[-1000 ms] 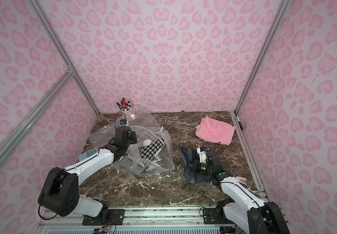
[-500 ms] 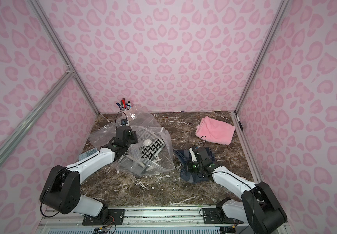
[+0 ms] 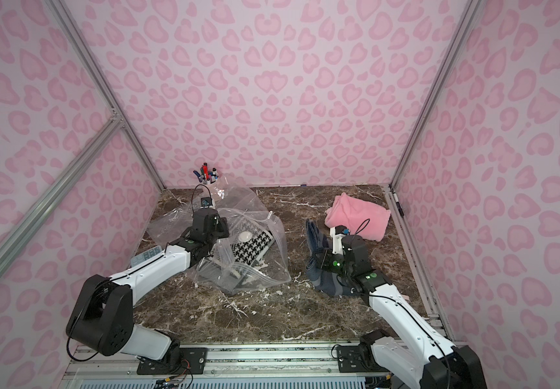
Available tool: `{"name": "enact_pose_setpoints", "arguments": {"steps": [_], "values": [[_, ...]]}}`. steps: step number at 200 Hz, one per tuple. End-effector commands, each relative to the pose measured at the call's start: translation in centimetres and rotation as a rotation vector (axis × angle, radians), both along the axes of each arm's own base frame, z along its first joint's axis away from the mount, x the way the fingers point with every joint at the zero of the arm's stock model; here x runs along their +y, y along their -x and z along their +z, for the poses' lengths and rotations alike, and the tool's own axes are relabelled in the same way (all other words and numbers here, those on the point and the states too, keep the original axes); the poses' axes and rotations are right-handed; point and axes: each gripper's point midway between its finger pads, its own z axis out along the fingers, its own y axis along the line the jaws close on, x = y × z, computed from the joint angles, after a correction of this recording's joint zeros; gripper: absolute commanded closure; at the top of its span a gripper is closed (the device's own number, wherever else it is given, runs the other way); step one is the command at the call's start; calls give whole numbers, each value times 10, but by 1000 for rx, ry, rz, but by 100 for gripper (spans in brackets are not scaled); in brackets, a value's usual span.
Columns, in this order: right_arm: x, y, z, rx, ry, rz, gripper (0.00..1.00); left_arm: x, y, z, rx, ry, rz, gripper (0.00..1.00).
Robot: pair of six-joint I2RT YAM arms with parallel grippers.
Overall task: Take the blanket out of the vacuum bag
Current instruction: Pick up the blanket at the center of the board.
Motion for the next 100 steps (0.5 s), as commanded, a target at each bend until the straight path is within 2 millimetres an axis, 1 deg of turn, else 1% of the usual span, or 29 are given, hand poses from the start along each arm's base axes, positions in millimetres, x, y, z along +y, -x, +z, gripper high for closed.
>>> {"name": "enact_pose_setpoints", "arguments": {"steps": [1,14,26,49,100], "values": [[-11,1,22,-35,-44,-53,100,-1,1,1,-1,2,-12,96],[-22,0,37,-81,-60,-106,100,-2,0,3,-5,3,-15,96],[-37,-2,52,-115,-66,-171,100,-3,0,2,-3,5,-17,96],[-60,-5,70,-150,-53,-253,100,-6,-1,-3,10,14,-31,96],[-89,-13,92,-192,-12,-352,100,-9,-2,-7,20,16,-45,96]]}}
